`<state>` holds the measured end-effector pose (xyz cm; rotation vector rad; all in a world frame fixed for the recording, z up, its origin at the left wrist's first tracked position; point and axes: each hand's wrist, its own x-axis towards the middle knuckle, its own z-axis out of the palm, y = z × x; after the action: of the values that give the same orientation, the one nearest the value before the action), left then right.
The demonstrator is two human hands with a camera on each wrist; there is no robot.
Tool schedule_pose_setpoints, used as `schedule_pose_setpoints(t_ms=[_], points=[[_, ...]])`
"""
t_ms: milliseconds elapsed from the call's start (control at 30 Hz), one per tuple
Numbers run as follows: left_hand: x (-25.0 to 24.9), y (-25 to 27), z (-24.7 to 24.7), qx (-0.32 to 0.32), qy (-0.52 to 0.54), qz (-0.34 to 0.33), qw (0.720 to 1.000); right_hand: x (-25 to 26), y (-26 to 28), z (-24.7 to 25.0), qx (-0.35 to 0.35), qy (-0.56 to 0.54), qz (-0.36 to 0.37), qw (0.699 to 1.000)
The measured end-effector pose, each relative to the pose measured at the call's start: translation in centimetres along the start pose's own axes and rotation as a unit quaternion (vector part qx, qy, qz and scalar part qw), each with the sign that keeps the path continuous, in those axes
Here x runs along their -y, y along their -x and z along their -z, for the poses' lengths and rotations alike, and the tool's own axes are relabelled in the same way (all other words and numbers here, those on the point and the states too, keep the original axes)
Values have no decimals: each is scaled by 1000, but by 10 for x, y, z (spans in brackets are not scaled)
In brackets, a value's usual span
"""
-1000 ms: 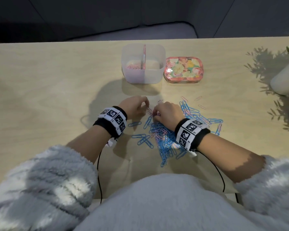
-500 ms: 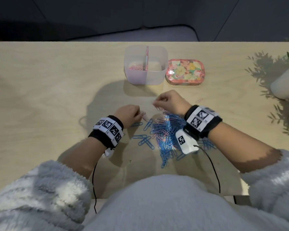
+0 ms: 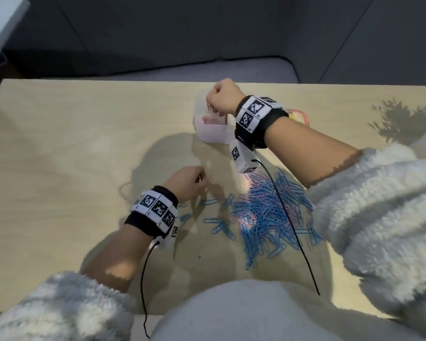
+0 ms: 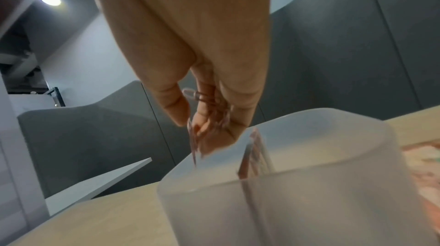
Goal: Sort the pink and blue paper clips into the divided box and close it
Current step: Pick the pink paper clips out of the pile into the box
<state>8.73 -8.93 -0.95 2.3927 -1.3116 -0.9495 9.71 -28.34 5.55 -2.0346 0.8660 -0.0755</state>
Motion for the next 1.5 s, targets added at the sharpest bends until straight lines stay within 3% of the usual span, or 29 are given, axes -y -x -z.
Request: schedule_pose_setpoints(t_ms=[200, 333, 433, 533, 667, 800, 867, 967, 1000, 1033, 1100, 1200, 1300, 1500], points=[[-16, -25, 55, -128, -2, -11, 992, -5, -1, -6, 43, 36, 6, 998], [-34, -57, 85, -201, -29, -10, 979, -10, 12, 10, -2, 21, 44, 999], [-48, -86, 96, -182, -76, 33, 980, -22, 27, 24, -75, 3, 79, 994], [-56, -108, 97, -152, -127, 43, 979, -45, 47, 30, -118, -86, 73, 987], [-54, -122, 89, -109, -146, 45, 982, -78, 80, 33, -111, -117, 55, 985], [-58, -119, 82, -122, -111, 28, 986, -124, 103, 27, -80, -38, 22, 996], [-55, -111, 80, -171, -74, 0, 982, -142, 115, 22, -56, 23, 3, 998], [-49, -88, 64, -341, -34, -99, 934, -159, 131, 13, -20, 90, -11, 996], [-48, -76, 52, -343, -14, -118, 932, -162, 134, 10, -7, 105, -4, 994], [-47, -65, 39, -309, -3, -134, 941, -165, 136, 6, 3, 119, 7, 993], [-45, -45, 10, -180, -6, -158, 971, -167, 138, 1, 5, 144, 25, 989], [-44, -28, -27, -41, -36, -154, 987, -164, 136, -6, -14, 190, 36, 981], [-51, -22, -48, 8, -46, -152, 987, -160, 136, -9, -21, 219, 25, 975], [-52, -15, -60, 45, -49, -159, 985, -170, 145, -8, -6, 155, -22, 988]])
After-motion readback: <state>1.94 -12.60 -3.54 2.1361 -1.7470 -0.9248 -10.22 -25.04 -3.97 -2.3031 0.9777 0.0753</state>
